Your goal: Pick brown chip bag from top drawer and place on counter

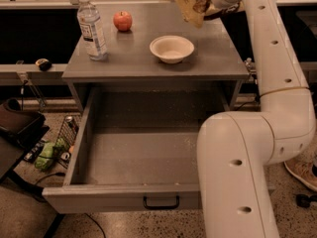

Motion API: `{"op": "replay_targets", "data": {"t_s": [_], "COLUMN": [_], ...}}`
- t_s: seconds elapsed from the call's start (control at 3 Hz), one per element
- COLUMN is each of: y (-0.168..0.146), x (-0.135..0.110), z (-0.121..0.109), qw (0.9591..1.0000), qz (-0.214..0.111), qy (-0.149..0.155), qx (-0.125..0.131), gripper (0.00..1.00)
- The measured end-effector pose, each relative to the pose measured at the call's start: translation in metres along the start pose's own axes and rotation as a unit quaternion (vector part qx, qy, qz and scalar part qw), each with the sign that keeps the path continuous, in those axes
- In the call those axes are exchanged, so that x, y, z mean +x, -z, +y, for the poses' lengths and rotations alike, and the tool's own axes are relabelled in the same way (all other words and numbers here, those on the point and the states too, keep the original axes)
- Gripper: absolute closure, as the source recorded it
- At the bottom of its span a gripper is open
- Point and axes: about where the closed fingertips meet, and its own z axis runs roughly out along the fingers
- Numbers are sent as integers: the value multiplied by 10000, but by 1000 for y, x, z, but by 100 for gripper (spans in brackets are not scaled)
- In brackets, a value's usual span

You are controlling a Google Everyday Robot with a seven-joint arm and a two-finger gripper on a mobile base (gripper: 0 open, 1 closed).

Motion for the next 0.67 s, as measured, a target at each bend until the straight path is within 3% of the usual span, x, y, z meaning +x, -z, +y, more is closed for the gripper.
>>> {"op": "replay_targets", "data": {"t_s": [0.67], "y": [-39], "x": [-15], "z": [-2], "qw": [9987], "qz": [-130], "qy": [-321], "qx": [387], "gripper": [100]}}
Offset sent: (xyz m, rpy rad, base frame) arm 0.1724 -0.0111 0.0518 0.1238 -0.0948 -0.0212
